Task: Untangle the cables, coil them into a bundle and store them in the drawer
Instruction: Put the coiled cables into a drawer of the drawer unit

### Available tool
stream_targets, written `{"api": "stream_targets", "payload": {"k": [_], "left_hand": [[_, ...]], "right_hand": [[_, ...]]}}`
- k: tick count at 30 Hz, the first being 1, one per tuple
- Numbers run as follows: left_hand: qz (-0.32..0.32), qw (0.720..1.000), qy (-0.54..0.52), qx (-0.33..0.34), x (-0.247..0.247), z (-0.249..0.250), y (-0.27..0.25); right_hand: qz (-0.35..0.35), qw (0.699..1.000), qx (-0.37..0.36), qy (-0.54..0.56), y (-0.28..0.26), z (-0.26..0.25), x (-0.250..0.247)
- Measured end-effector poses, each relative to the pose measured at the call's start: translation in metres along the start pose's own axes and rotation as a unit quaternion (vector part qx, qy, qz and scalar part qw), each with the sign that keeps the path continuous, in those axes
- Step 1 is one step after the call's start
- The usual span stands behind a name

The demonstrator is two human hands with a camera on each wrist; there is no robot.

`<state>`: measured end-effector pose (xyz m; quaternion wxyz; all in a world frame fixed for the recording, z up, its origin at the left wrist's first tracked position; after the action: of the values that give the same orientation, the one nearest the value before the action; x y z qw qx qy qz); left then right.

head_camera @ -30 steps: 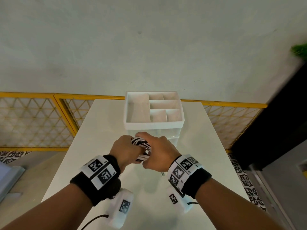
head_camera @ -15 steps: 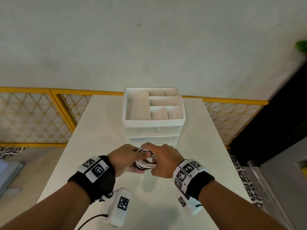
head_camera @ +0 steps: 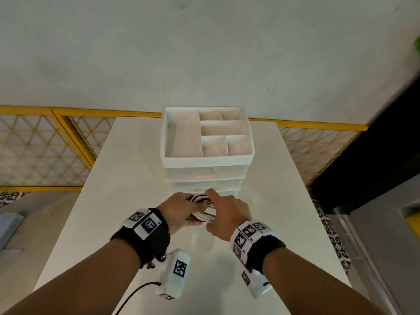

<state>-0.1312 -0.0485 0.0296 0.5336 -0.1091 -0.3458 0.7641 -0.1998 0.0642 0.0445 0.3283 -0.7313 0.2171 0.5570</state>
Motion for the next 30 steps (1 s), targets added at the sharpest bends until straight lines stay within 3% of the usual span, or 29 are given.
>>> {"api": "stream_targets", "payload": {"k": [2, 7, 12, 15, 22, 30], "left_hand": [[-0.035, 0.997, -0.066, -0.025, -0.002, -0.002, 0.005], [0.07, 0.968, -0.237, -0.045, -0.011, -0.01, 0.036], [0.051, 0.928, -0.362, -0.064, 0.012, -0.014, 0.05], [0.034, 0.926, -0.371, -0.063, 0.017, -0.018, 0.05], [0.046, 0.954, -0.283, -0.088, 0.015, -0.06, 0.026], [0.034, 0.964, -0.241, -0.105, 0.018, -0.083, -0.007]], "right_hand": [[-0.017, 0.999, 0.034, 0.021, 0.003, 0.016, 0.0], [-0.013, 0.996, 0.091, 0.021, 0.011, 0.049, -0.007], [-0.024, 0.994, 0.099, 0.035, 0.009, 0.055, -0.005], [-0.031, 0.994, 0.095, 0.046, 0.002, 0.054, -0.004], [-0.014, 0.998, 0.039, 0.051, -0.015, 0.046, -0.024], [0.002, 0.999, -0.04, -0.013, 0.014, 0.02, -0.052]]}}
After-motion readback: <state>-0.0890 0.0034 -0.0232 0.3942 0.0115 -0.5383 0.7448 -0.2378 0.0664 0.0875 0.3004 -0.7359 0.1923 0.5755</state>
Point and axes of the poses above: each hand's wrist, its own y-axis towards the middle knuckle, its own x-axis out of the palm, z = x × y, the point moved 5 cm from there along y, towards the middle knuckle, and after that the axes turned 8 degrees about -y, right-handed, at the moved point
